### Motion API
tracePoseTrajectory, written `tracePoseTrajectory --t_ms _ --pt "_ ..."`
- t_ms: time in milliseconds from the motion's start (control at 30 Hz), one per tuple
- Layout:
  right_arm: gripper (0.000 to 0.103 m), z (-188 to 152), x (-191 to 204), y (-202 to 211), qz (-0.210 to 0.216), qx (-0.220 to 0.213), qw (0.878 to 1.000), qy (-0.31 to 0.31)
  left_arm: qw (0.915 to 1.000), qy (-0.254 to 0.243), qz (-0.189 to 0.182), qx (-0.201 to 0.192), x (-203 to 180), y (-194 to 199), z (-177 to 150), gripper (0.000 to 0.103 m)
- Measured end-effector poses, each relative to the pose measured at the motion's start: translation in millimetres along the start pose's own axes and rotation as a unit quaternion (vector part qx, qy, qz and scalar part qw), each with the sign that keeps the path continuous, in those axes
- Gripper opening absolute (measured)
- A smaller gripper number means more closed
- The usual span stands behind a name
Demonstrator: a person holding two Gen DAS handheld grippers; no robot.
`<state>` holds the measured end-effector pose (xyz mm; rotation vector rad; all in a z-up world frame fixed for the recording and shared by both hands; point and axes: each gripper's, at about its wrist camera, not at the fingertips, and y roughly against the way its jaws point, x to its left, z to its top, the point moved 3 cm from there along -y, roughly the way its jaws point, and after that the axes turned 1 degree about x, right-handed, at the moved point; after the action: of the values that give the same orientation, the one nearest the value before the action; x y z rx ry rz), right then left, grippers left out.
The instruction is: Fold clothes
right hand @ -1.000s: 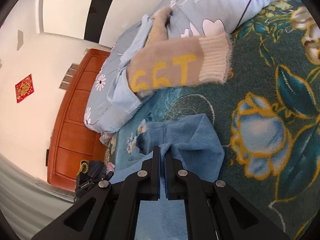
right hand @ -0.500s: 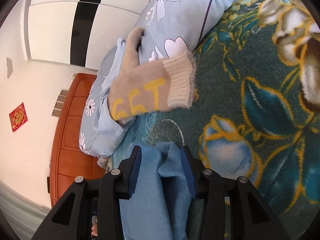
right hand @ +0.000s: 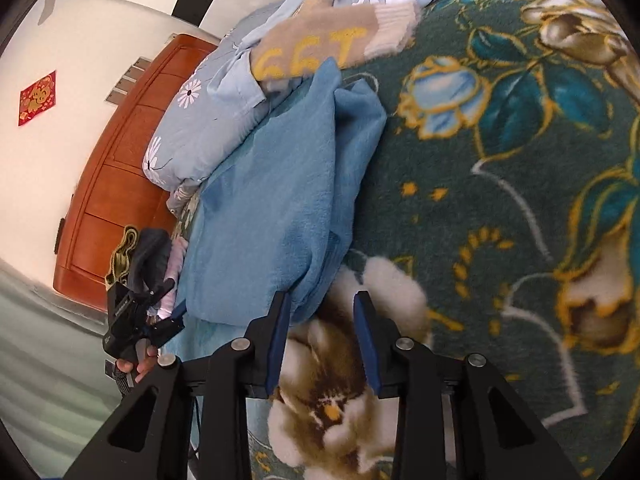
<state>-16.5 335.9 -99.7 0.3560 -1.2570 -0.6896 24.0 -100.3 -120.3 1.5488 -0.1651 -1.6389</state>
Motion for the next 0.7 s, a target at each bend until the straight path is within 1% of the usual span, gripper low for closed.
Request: tracePoseTrajectory --t_ms 67,100,133,233,367,400,433,500,600,700 --pt "0.025 1 -1 -4 0.006 -0.002 1.000 -0.006 0.9998 -0.017 0.012 0.003 -5 -4 -8 0.058" --pt "0.020 2 0 -5 0.011 -0.002 1.000 -0.008 0.9997 -0.019 0.013 0.002 -6 -5 -10 0.058" --pt "0.019 1 0 -7 0.020 -0.001 1.000 -0.010 0.9997 -0.021 0.014 0.002 -7 -5 -12 0.058" --pt "0.018 2 2 -8 0.022 -0.005 1.000 -0.013 0.9995 -0.027 0.016 -0.001 -9 -6 -18 0.058" --pt "0.019 2 3 -6 0.039 -0.008 0.999 -0.015 0.9997 -0.022 0.011 -0.003 -8 -3 -18 0.058" --pt "0.018 1 5 -6 0.033 -0.011 0.999 -0.012 0.9997 -0.020 0.012 -0.003 -8 -2 -18 0.058" --pt "0.015 1 6 -6 0.026 -0.014 1.000 -0.009 0.9997 -0.020 0.010 -0.004 -9 -2 -18 0.058" --pt "0.004 1 8 -6 0.020 -0.011 1.000 -0.009 0.9997 -0.022 0.011 -0.005 -9 -1 -18 0.058" --pt "0.002 2 15 -5 0.001 -0.011 1.000 0.003 0.9997 -0.022 0.012 -0.005 -8 1 -19 0.058" --pt "0.002 4 15 15 -0.039 -0.029 0.998 0.026 0.9996 -0.024 0.012 -0.007 -8 4 -20 0.058"
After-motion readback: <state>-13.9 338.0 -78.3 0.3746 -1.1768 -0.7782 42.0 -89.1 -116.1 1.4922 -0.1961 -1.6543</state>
